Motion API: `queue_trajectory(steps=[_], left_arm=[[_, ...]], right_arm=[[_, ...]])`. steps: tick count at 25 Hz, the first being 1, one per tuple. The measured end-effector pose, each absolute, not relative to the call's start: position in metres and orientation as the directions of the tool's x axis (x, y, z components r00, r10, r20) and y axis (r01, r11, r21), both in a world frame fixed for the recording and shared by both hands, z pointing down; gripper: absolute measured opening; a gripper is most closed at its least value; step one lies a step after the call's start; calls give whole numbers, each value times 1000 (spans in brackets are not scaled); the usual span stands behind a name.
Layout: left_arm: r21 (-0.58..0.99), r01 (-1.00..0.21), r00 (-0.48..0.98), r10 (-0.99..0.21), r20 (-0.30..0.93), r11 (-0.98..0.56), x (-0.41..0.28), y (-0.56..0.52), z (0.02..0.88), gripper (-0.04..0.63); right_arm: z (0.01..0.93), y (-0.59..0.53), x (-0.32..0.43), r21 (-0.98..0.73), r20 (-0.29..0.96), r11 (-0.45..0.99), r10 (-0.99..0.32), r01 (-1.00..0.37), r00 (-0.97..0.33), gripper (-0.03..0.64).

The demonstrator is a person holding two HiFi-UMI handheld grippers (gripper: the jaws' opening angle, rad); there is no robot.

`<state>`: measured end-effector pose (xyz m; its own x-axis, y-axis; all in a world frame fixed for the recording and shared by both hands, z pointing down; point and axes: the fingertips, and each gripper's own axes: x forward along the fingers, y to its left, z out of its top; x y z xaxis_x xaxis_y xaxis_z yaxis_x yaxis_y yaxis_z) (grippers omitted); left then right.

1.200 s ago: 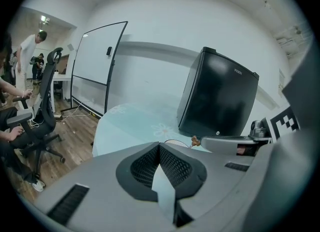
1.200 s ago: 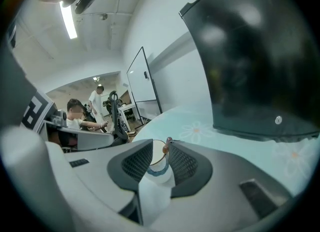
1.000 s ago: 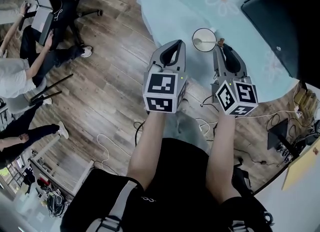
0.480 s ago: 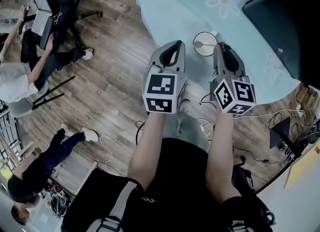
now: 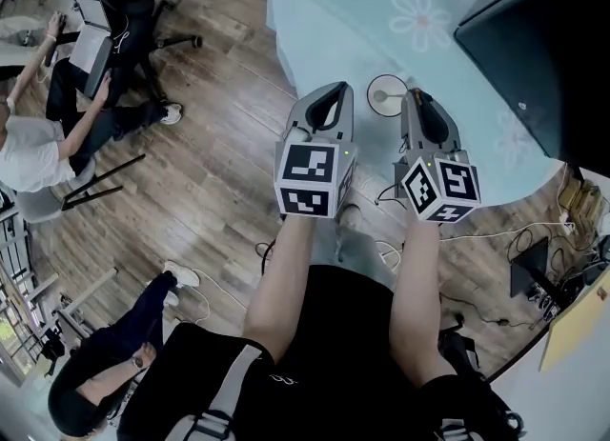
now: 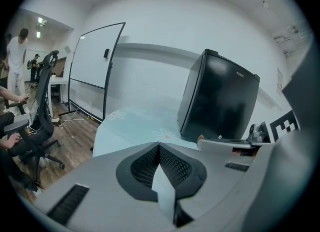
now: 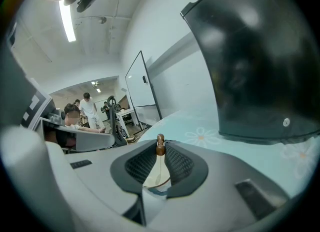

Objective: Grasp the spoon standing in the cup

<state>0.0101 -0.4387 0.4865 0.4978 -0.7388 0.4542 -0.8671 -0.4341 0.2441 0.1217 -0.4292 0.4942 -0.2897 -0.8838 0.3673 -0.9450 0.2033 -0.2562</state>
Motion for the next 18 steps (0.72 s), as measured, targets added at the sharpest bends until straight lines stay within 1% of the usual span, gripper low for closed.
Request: queue_trajectory(steps=[10, 18], left_arm=[[214, -866, 499, -768, 402, -452, 12, -436, 453, 11], [185, -861, 508, -786, 354, -473, 17, -426, 423, 11]], right_arm=[[459, -427, 117, -251, 298, 240, -902, -938, -311, 51], [417, -418, 117, -243, 196, 284, -922, -928, -333, 51]])
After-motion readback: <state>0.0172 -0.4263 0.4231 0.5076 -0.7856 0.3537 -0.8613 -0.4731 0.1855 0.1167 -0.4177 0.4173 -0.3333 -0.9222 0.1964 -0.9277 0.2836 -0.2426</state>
